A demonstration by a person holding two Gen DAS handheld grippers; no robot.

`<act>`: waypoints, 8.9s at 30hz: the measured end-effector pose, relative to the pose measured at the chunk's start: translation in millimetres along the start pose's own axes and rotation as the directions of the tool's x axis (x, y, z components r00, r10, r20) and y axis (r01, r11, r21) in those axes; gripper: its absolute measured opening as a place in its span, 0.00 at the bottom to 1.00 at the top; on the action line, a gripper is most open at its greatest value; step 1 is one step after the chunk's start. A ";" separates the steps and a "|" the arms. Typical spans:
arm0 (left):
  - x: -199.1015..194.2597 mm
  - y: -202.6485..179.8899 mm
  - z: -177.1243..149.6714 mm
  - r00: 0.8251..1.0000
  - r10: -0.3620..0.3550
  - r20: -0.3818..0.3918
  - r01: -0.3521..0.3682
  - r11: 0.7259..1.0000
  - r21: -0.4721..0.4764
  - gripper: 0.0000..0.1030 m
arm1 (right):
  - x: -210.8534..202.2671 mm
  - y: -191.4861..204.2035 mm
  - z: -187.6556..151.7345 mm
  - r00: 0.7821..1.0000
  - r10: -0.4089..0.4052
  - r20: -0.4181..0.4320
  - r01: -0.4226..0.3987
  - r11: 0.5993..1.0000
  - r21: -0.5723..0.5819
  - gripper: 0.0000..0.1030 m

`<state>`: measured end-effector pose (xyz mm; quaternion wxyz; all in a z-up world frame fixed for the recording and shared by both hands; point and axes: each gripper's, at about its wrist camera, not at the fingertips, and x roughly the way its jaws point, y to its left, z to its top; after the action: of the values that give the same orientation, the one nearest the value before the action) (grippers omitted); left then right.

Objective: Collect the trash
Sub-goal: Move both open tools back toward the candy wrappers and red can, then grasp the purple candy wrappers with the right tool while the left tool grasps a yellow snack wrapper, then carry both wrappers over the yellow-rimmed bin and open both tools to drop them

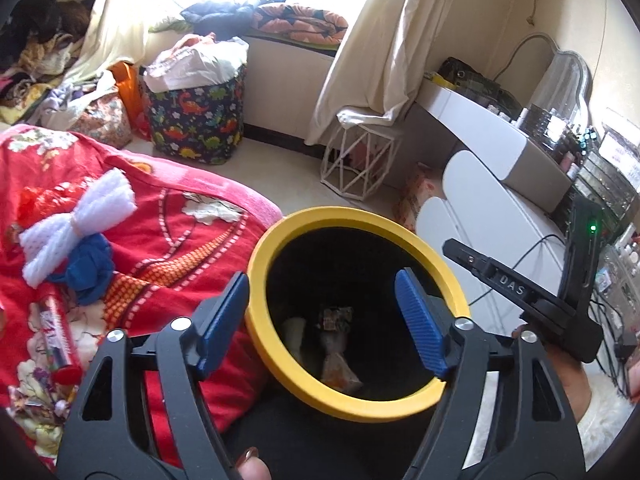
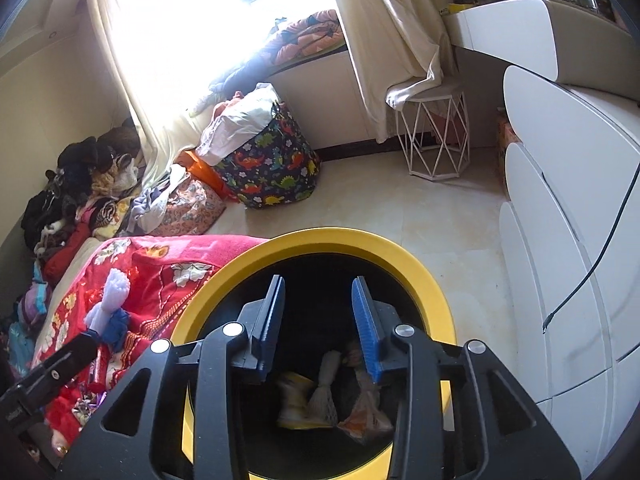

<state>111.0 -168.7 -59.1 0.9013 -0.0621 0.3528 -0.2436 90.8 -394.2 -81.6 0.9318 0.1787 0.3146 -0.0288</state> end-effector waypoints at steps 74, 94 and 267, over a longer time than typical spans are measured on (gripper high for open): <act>-141.7 183.6 -14.2 0.874 0.449 0.186 -0.374 0.865 -0.335 0.89 | -7.7 229.3 -80.3 0.867 0.398 -0.300 -0.496 0.745 -0.446 0.66; -124.1 248.0 -67.8 0.886 0.464 -0.001 -0.404 0.769 -0.495 0.82 | 35.6 271.4 -123.0 0.810 0.339 -0.478 -0.554 0.707 -0.439 0.66; 19.6 -21.9 -8.8 0.997 -0.002 -0.079 0.005 0.999 0.042 0.20 | 11.3 -10.9 7.1 0.994 0.090 -0.054 -0.089 0.996 0.026 0.35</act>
<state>108.9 -196.8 -71.3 0.8874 -0.0340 0.3827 -0.2547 102.1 -406.2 -86.5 0.9210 0.2041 0.3316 0.0142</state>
